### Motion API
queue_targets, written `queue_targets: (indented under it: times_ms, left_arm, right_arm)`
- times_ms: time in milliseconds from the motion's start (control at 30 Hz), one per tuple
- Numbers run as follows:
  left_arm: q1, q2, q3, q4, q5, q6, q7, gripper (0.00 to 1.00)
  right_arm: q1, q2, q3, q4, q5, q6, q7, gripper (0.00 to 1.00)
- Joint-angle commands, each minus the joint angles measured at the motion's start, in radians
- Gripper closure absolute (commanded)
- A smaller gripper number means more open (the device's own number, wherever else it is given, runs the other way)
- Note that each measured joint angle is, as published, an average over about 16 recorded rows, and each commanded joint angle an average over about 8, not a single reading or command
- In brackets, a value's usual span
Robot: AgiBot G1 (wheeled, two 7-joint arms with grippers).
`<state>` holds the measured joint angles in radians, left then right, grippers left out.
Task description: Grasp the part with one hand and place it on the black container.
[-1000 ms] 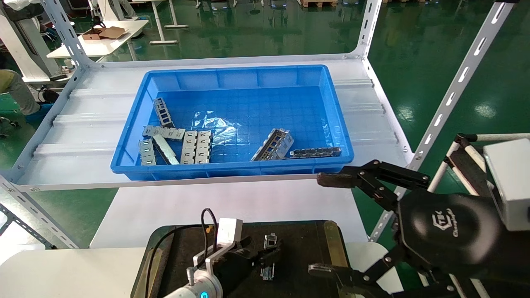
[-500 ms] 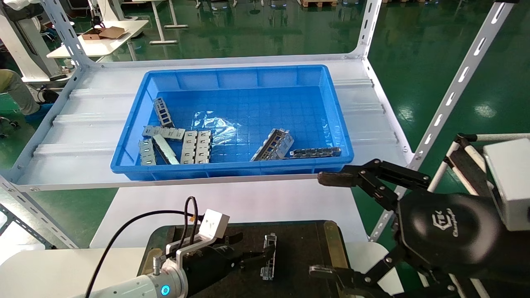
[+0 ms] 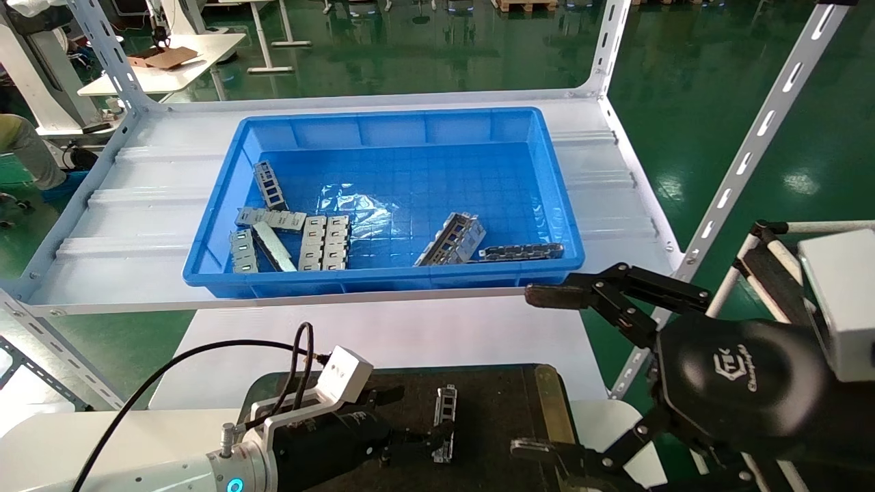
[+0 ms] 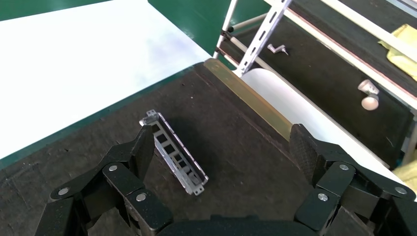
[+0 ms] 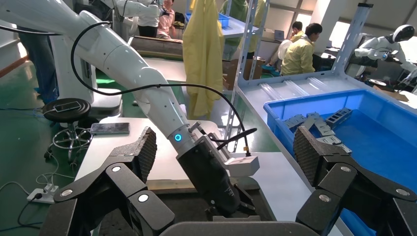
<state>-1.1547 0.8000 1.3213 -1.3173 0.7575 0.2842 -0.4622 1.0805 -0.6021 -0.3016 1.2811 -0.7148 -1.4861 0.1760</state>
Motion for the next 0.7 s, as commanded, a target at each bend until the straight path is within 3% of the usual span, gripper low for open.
queue_targets:
  times_ms: [33, 700]
  left_arm:
    - [0.016, -0.008, -0.023, 0.001, -0.005, 0.024, 0.025, 0.0]
    - [0.054, -0.114, -0.124, -0.012, -0.078, 0.207, 0.129, 0.0]
  right_arm:
    - [0.0, 0.0, 0.0, 0.0, 0.0, 0.0, 0.0, 0.0]
    - [0.0, 0.0, -0.001, 0.0, 0.001, 0.0, 0.0, 0.0]
